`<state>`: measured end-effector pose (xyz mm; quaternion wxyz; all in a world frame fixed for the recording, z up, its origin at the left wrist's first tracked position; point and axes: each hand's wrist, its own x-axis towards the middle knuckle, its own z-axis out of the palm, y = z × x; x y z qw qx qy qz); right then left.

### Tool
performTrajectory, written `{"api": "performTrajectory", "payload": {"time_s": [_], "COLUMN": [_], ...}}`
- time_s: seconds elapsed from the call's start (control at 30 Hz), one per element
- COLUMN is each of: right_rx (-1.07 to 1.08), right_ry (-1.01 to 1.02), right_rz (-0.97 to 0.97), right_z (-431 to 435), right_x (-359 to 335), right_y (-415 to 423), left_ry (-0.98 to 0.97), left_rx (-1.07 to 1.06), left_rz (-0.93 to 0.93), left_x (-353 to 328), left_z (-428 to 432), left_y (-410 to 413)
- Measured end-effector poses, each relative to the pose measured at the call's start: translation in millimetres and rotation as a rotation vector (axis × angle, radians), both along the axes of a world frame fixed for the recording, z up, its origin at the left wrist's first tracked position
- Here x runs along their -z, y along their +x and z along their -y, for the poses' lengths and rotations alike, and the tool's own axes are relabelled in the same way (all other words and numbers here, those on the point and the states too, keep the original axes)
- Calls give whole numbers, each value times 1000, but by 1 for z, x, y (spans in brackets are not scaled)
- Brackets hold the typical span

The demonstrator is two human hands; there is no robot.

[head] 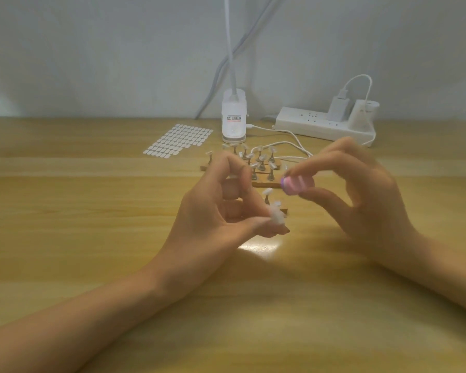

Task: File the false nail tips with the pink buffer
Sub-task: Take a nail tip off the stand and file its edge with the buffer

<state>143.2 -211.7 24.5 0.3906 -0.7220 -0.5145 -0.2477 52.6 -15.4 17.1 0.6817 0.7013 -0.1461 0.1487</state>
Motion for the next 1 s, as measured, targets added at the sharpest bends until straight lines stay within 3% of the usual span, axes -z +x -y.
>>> {"api": "performTrajectory", "payload": {"time_s": [0.1, 0.23, 0.37, 0.5, 0.63, 0.77, 0.9, 1.0], "right_rx": [-139, -25, -154, -25, -132, -13, -131, -11], "right_ry": [-24, -37, -45, -19, -41, 4, -67, -42], "right_rz": [20, -9, 10, -22, 22, -38, 24, 16], "right_z": [-4, 0, -4, 0, -5, -1, -6, -1], "right_x": [2, 1, 3, 1, 4, 2, 7, 3], "right_y": [-10, -2, -11, -3, -12, -4, -13, -3], "left_ry": [46, 44, 57, 84, 113, 161, 211, 235], "left_rx": [0, -37, -38, -67, -76, -106, -137, -153], "left_rz": [11, 4, 8, 20, 35, 36, 36, 26], "left_x": [1, -1, 1, 1, 1, 1, 0, -2], "left_z": [-2, -3, -2, -3, -3, -3, -3, -3], "left_y": [1, 0, 1, 1, 0, 0, -2, -3]}}
